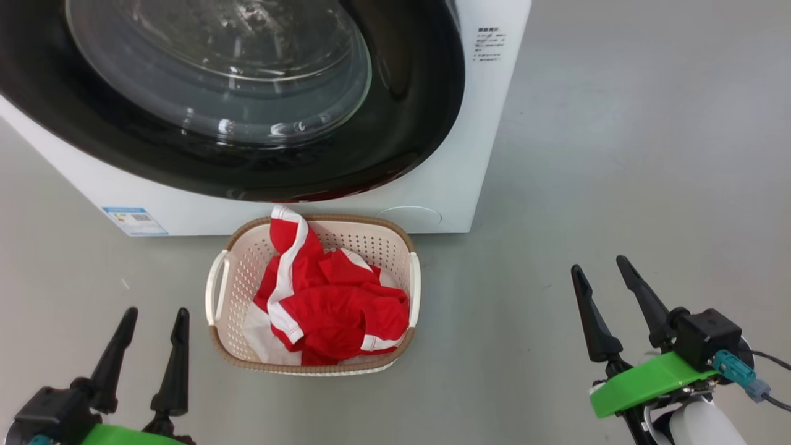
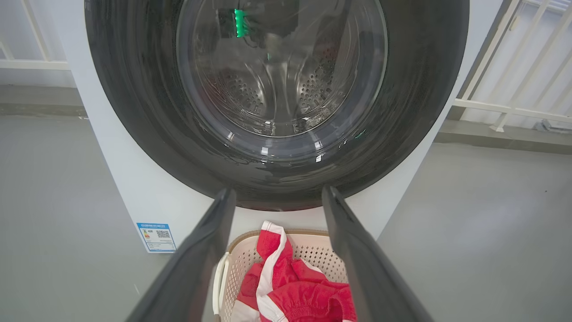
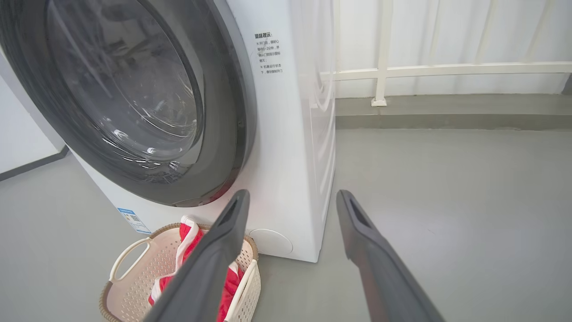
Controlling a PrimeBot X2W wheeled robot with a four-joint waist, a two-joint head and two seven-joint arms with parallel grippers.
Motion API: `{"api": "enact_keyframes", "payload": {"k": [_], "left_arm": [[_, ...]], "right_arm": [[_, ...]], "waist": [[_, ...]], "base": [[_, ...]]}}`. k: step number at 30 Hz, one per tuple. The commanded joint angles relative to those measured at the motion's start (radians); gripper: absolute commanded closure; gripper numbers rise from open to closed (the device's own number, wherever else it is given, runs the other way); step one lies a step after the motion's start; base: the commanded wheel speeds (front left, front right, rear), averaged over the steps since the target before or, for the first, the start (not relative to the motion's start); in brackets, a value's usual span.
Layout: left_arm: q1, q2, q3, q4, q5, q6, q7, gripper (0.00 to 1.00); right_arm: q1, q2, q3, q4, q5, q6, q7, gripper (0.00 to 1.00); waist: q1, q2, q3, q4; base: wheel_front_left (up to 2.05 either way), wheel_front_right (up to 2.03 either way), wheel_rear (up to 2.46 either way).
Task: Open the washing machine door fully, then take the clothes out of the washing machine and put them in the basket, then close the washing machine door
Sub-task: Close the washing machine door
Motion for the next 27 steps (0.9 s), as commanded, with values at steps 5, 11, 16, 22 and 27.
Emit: {"api": "enact_keyframes", "payload": {"k": [5,11,16,22,27], "left_arm": [[0.022,0.027,0.049,-0.02,0.004,-0.006,-0.012,0.0],[0.049,0.034,0.06,-0.021,0.012,-0.006,-0.012,0.0],[0.074,0.029,0.067,-0.021,0.024,-0.006,-0.012,0.0],[0.113,0.018,0.073,-0.016,0.035,-0.006,-0.012,0.0],[0.141,0.01,0.081,-0.01,0.036,-0.006,-0.012,0.0]], "right_arm": [[0.047,0.002,0.002,-0.035,-0.009,-0.004,-0.003,0.0],[0.086,0.001,-0.01,-0.041,-0.004,-0.004,-0.003,0.0],[0.111,0.0,-0.011,-0.041,-0.001,-0.004,-0.003,0.0],[0.149,-0.005,-0.014,-0.039,0.006,-0.004,-0.003,0.0],[0.178,-0.011,-0.013,-0.038,0.01,-0.004,-0.003,0.0]], "waist": [[0.0,-0.0001,-0.033,-0.027],[0.0,-0.0001,-0.062,-0.047],[0.0,-0.0001,-0.087,-0.062],[0.0,-0.0001,-0.126,-0.079],[0.0,-0.0001,-0.157,-0.09]], "base": [[0.0,0.0,0.0],[0.0,0.0,0.0],[0.0,0.0,0.0],[0.0,0.0,0.0],[0.0,0.0,0.0]]}}
